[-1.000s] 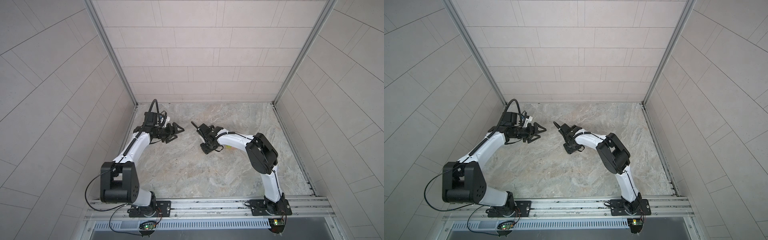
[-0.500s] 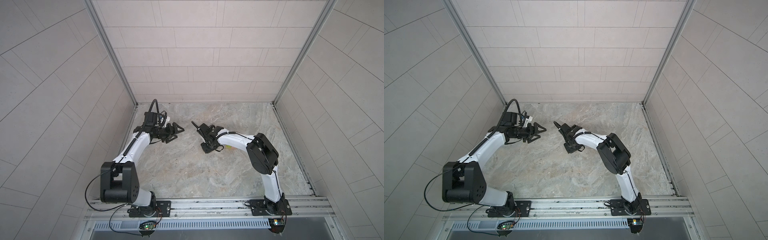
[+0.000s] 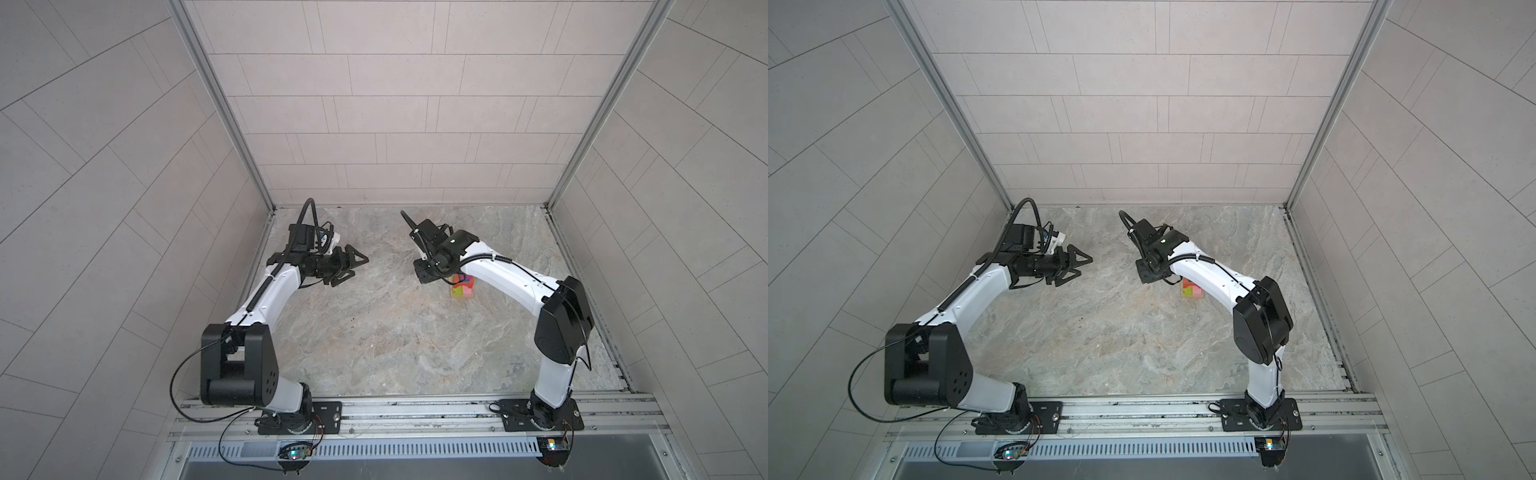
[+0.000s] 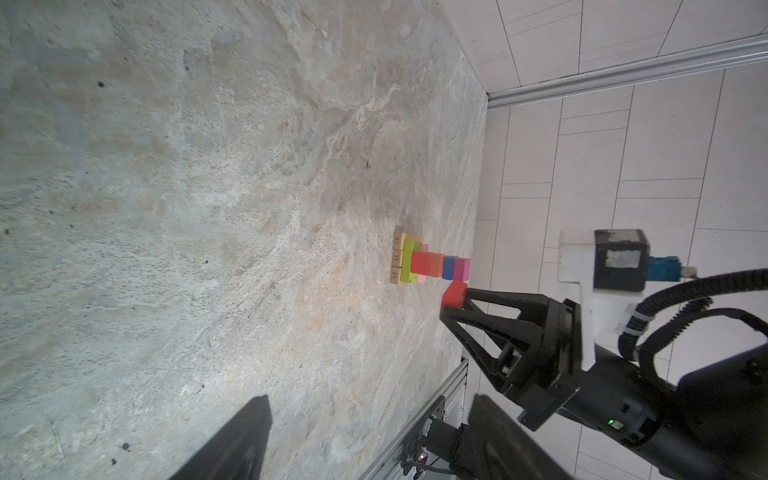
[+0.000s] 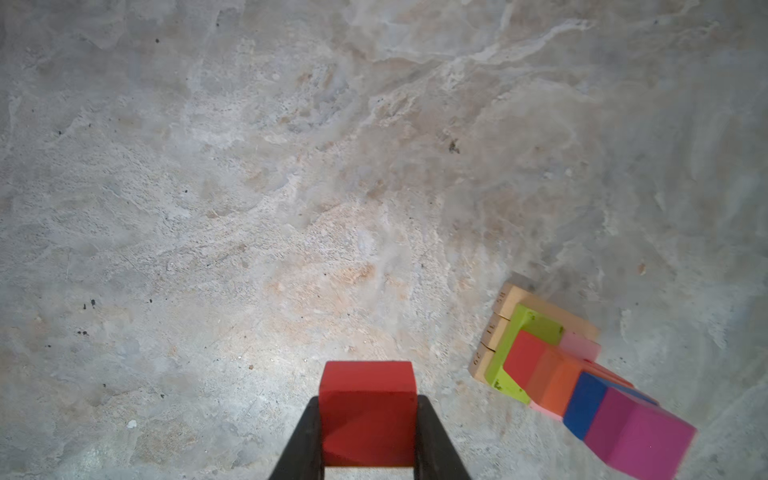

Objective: Build the wood block tower
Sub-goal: 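Carry the red cube with the right gripper over the tower, then lower the red cube onto the magenta cube and open the right gripper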

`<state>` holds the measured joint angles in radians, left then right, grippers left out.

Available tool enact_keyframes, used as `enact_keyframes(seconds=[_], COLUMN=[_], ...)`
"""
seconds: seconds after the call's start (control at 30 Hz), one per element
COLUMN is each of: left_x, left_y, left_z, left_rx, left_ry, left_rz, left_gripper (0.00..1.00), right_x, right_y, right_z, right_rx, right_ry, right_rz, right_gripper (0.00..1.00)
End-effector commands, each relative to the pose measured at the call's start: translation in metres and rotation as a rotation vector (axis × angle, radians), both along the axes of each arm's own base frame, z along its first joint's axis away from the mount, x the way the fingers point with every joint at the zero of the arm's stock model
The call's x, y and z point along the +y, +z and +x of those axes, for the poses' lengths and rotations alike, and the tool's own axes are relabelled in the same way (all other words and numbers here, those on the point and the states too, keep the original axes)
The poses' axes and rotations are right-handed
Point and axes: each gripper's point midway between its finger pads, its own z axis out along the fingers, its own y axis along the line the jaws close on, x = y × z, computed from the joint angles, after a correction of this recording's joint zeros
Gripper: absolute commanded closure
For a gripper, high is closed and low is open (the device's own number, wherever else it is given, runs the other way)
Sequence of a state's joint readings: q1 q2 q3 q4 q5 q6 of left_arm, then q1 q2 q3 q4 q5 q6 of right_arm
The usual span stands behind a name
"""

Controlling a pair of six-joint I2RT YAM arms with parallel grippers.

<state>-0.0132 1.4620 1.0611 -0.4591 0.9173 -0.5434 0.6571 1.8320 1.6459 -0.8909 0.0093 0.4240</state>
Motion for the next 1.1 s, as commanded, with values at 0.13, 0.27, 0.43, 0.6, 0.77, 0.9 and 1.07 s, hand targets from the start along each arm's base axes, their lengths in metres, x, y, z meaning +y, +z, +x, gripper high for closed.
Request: enact_keyframes(seconds=[0.13, 0.27, 0.43, 0.6, 0.77, 0.9, 1.07], left_x=[0.004, 0.011, 0.005, 0.004, 0.002, 0.001, 0.002], left_y=[0.003, 0.008, 0.005, 0.006, 0.007, 0.008, 0.008], left_z=[-0.003, -0.005, -0.006, -0.006, -0.006, -0.006, -0.006], left_rx=[-0.022, -0.057, -0.035, -0.038, -0.037, -0.039, -0.04], left_ry=[0.014, 0.028, 0.009, 0.006, 0.003, 0.002, 0.003], left_rz=[0.024, 0.086, 0.059, 0.046, 0.031, 0.029, 0.029], left_gripper=[0.19, 0.18, 0.18, 0.18, 0.18, 0.18, 0.18], right_x=[-0.041, -0.058, -0.075, -0.092, -0.106, -0.111, -0.114], right_y=[0.032, 0.036, 0.04, 0.036, 0.026, 0.016, 0.005], right_z=[-0.005, -0.004, -0.005, -0.006, -0.006, -0.003, 0.0], right_rx=[-0.019, -0.011, -0.008, 0.008, 0.03, 0.047, 0.072], right_ry=[-0.095, -0.148, -0.183, -0.212, -0.245, -0.265, -0.283], right_rz=[-0.049, -0.046, -0.038, -0.049, -0.06, -0.065, -0.061], right_gripper=[0.74, 0.74, 0.74, 0.74, 0.74, 0.74, 0.75])
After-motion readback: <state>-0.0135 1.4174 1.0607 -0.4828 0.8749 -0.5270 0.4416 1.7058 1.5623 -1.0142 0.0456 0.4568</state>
